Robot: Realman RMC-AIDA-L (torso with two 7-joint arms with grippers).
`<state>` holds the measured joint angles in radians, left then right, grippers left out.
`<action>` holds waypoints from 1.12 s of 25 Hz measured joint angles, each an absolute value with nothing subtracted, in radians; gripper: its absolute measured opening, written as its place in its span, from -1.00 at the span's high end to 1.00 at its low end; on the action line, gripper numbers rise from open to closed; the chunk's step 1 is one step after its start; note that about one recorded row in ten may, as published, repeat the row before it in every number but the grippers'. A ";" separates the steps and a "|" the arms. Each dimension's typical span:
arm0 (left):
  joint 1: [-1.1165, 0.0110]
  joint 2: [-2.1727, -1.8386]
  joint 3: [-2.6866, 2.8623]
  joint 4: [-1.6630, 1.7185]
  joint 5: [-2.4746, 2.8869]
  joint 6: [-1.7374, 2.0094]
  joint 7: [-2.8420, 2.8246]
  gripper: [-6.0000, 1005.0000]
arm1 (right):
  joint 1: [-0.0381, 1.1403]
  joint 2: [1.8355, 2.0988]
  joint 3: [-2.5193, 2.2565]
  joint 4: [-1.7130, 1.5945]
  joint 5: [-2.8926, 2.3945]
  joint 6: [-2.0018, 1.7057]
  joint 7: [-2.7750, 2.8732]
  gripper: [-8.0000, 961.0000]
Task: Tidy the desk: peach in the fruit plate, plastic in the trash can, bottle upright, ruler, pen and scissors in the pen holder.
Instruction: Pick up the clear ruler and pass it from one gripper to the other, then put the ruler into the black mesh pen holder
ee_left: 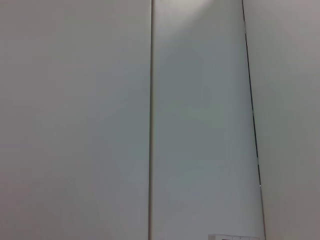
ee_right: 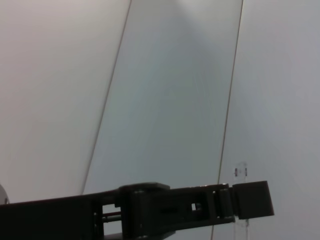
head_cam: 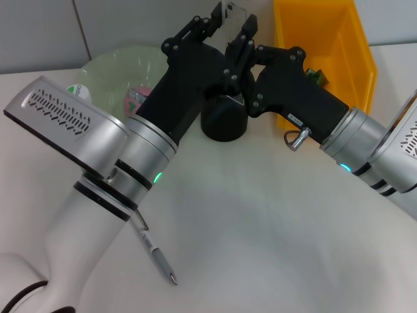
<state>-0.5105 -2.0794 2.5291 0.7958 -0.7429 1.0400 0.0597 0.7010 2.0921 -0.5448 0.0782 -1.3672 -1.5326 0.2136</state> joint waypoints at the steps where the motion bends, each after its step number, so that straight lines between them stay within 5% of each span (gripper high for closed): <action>1: -0.512 -2.079 2.530 0.795 -0.742 1.040 0.059 -0.04 | 0.701 2.092 -0.545 0.078 -1.369 -1.533 0.214 0.97; 10: -0.513 -2.081 2.533 0.795 -0.737 1.042 0.052 -0.05 | 0.695 2.093 -0.548 0.079 -1.374 -1.538 0.216 0.97; 16: -0.503 -2.080 2.545 0.799 -0.735 1.063 0.028 -0.44 | 0.689 2.092 -0.533 0.078 -1.369 -1.540 0.216 0.97; 28: -0.405 -2.067 2.501 0.785 -0.532 1.074 -0.154 -0.54 | 0.711 2.088 -0.383 0.069 -1.367 -1.471 0.230 0.97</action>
